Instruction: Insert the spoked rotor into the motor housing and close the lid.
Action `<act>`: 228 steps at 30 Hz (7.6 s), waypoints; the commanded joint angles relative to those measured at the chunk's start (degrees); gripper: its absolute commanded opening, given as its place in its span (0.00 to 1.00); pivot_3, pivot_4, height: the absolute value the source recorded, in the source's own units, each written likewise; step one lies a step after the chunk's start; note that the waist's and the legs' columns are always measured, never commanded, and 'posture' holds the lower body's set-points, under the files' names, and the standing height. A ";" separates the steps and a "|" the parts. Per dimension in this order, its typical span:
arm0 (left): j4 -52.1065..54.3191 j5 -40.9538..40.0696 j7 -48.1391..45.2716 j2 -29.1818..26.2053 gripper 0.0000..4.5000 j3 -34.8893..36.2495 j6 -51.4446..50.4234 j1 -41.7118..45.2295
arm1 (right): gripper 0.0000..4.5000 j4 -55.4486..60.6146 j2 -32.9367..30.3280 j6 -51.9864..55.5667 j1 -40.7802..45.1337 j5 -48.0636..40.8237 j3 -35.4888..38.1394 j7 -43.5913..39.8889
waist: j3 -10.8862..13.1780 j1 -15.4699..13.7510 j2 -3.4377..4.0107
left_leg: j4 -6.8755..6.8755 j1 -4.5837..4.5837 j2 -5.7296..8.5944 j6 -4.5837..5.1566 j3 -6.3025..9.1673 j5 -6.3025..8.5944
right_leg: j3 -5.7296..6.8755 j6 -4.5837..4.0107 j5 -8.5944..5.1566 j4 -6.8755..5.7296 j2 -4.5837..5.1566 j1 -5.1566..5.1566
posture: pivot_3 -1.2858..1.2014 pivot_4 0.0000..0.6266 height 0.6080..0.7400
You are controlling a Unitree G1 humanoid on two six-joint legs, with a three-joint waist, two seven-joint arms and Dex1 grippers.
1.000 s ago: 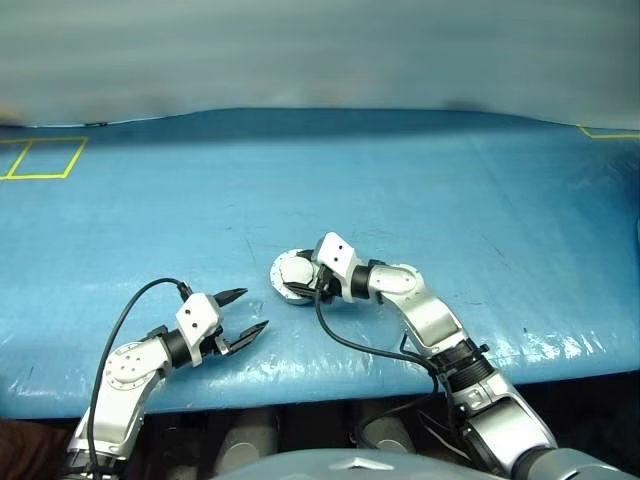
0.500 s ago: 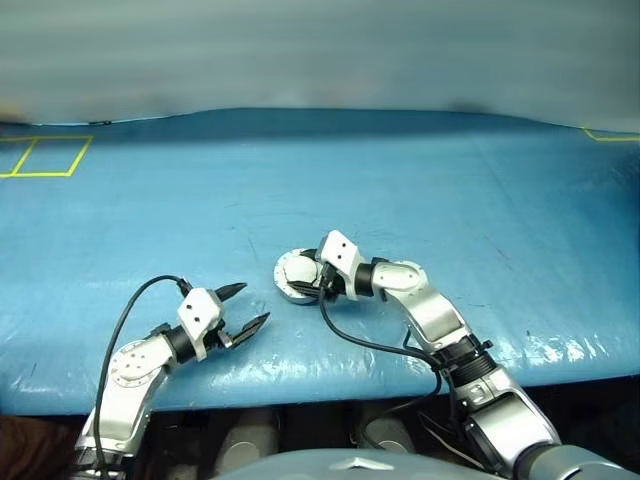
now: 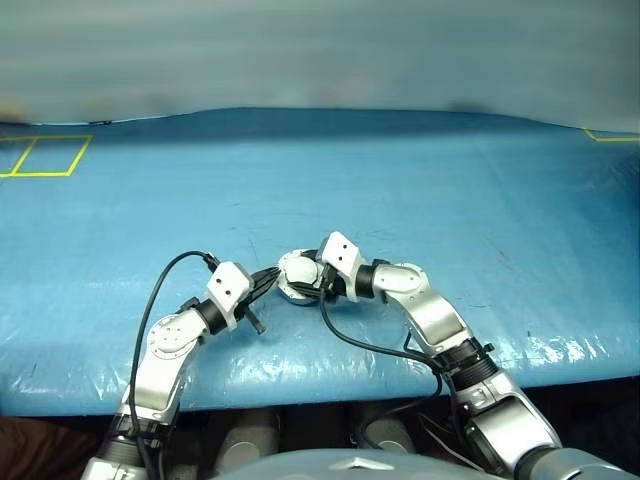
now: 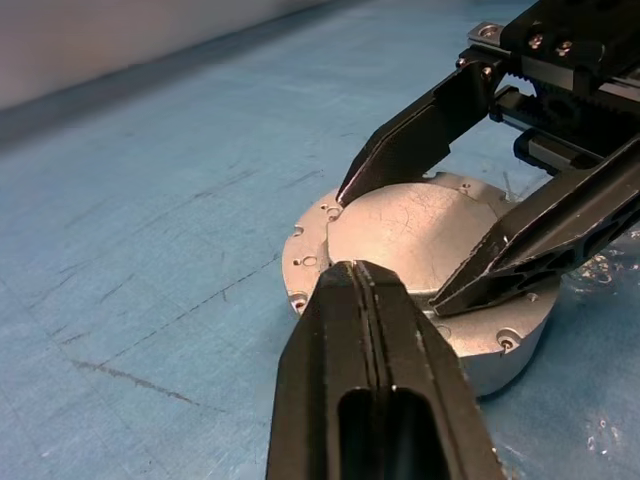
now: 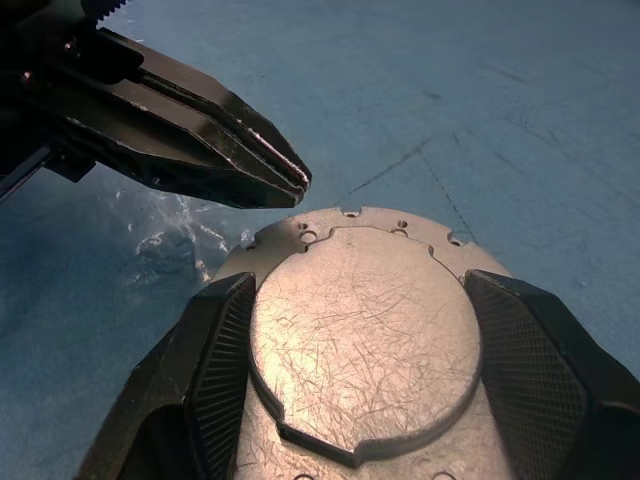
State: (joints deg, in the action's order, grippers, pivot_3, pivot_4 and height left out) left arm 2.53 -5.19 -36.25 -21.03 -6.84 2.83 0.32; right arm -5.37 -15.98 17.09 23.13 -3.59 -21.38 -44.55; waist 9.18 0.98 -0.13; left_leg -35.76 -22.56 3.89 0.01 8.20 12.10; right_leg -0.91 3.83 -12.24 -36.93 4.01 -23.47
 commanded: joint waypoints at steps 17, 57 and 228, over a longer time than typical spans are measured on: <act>-0.49 3.44 0.11 -0.44 0.01 -3.80 -5.20 0.66 | 0.67 2.24 -1.10 4.48 -3.29 -1.53 0.75 -0.51 | -0.17 -0.43 0.12 | -0.04 0.02 0.06 0.02 0.03 0.00 | 0.01 -0.05 -0.03 0.03 0.04 0.06 | 0.52 0.24 1.00; -1.51 4.18 -0.15 0.47 0.00 -5.84 -3.93 0.38 | 0.99 2.78 8.42 45.24 -11.56 -46.28 32.73 13.57 | -0.17 -0.34 0.15 | -0.04 -0.11 0.14 0.17 -0.05 0.02 | -0.02 -0.06 -0.05 0.09 0.17 0.02 | 0.52 0.24 1.00; 9.64 -21.49 15.56 8.89 1.00 7.24 -5.76 7.44 | 0.76 14.85 2.14 7.21 -12.69 -32.89 22.51 13.45 | 0.25 0.62 0.21 | -0.19 -0.49 0.46 0.24 -0.28 -0.03 | -0.14 0.18 0.38 0.26 -0.02 -0.17 | 0.52 0.24 1.00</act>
State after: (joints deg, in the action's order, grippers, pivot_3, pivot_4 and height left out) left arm 9.56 -29.13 -17.18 -10.15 1.80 -2.04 7.75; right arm 7.91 -12.65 26.28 10.47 -38.84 1.71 -28.49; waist 9.43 1.60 0.08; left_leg -35.94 -23.01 4.33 0.24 7.90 12.08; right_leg -1.06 4.01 -11.93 -36.74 3.98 -23.65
